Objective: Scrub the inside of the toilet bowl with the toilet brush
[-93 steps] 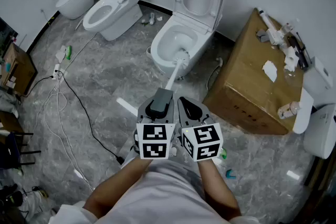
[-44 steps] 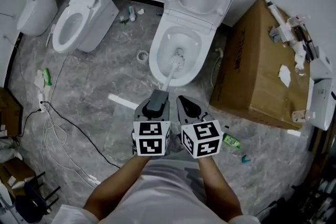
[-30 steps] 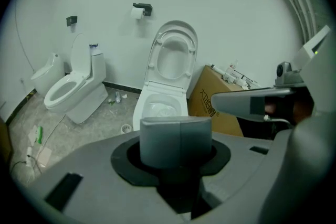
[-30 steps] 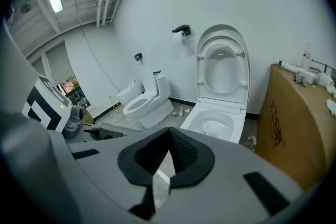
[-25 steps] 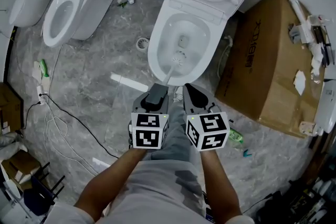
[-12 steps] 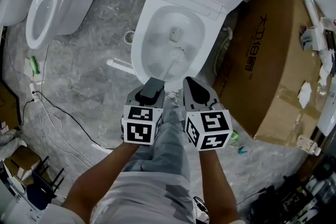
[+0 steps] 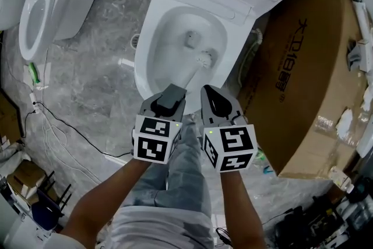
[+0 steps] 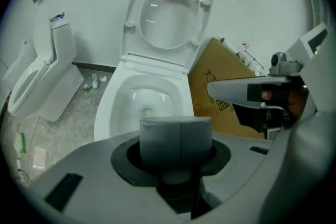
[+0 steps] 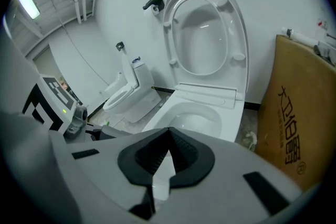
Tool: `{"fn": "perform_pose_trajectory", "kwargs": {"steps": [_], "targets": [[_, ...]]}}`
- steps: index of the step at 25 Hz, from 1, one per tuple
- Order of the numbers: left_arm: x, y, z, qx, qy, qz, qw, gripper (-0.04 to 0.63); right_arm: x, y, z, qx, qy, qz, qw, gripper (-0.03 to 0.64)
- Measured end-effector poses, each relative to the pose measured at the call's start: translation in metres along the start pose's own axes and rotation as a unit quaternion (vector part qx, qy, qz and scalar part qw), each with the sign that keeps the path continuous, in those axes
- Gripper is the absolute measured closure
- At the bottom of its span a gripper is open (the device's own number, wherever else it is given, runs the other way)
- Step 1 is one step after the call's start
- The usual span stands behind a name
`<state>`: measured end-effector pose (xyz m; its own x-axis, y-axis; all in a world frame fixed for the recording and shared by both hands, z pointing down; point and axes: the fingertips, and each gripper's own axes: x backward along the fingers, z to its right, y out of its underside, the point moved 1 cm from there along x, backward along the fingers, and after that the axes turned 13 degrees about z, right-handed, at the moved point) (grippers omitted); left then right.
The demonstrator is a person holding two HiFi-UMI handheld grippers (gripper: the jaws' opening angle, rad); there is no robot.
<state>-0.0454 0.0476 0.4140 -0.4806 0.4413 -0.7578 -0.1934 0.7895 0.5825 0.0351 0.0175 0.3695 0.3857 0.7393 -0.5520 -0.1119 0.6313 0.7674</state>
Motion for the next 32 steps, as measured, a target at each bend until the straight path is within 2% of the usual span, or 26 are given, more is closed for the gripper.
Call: {"fn": "perform_pose_trajectory", "kwargs": {"steps": [13,19,32], "targets": [[-0.061,-0.011,-0.004,0.017,0.009,0.022,0.9996,0.439,-0.034,0.012,0.032,-0.002,-0.003,-0.005,1.000,0.618],[-0.077,-0.019,-0.014,0.008,0.006,0.039,0.9992,0.439,-0.042,0.017,0.032,-0.005,-0.007,0.001,1.000,0.618],[-0.088,-0.044,-0.049,0.010,-0.026,0.069,0.9972,0.439,-0.046,0.035,0.024,0.003,-0.017,-0.009,1.000,0.618]]}}
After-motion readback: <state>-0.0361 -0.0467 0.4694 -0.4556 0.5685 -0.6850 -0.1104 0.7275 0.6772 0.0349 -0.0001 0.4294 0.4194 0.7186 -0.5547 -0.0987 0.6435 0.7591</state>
